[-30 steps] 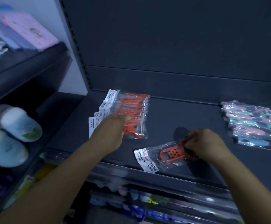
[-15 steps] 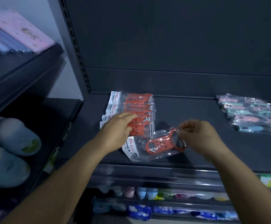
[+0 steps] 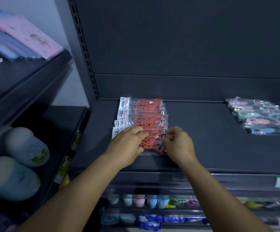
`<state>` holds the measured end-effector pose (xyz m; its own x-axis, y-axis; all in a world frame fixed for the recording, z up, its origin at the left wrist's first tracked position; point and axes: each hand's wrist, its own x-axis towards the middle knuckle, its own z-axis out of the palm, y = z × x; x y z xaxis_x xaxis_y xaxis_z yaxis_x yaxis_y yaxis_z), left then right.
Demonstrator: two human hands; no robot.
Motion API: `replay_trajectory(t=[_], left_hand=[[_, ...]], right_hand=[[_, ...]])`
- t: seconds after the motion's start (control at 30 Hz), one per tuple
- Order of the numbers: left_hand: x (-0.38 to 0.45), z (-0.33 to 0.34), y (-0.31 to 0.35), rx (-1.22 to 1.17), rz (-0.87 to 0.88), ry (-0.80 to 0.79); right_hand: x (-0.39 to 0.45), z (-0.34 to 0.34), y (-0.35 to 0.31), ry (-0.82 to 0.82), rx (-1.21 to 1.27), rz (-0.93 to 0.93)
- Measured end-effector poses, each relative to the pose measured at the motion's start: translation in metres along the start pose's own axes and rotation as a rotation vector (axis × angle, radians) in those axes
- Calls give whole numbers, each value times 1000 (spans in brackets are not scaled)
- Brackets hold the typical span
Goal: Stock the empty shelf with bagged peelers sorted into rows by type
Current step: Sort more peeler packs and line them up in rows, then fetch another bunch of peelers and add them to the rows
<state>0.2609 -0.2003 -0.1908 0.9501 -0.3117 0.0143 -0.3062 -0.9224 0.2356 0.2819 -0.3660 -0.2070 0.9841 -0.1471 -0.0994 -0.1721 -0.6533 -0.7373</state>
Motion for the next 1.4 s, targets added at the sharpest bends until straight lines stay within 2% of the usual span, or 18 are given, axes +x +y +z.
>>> replay_trajectory(t=[0.23, 0.33, 0.5, 0.7, 0.97, 1.23, 1.4], left_hand=[[2, -4, 7, 78, -4, -58], [-1, -12, 9, 99, -42, 1], [-18, -36, 5, 146, -219, 126], [-57, -75, -2, 199, -522, 221], [-137, -129, -6, 231, -807, 390], [-217, -171, -30, 328, -1014, 534], [-269, -187, -48, 304, -1226, 515]], right_hand=[[-4, -10, -5, -18, -200, -96], [-8, -18, -15, -35, -317, -301], [-6, -26, -46, -153, -430, -640], [-9, -16, -97, -278, -374, -954], [-44, 12, -169, -420, -232, -1222], [-103, 54, -245, -537, -167, -1369], [-145, 86, -282, -592, -149, -1440]])
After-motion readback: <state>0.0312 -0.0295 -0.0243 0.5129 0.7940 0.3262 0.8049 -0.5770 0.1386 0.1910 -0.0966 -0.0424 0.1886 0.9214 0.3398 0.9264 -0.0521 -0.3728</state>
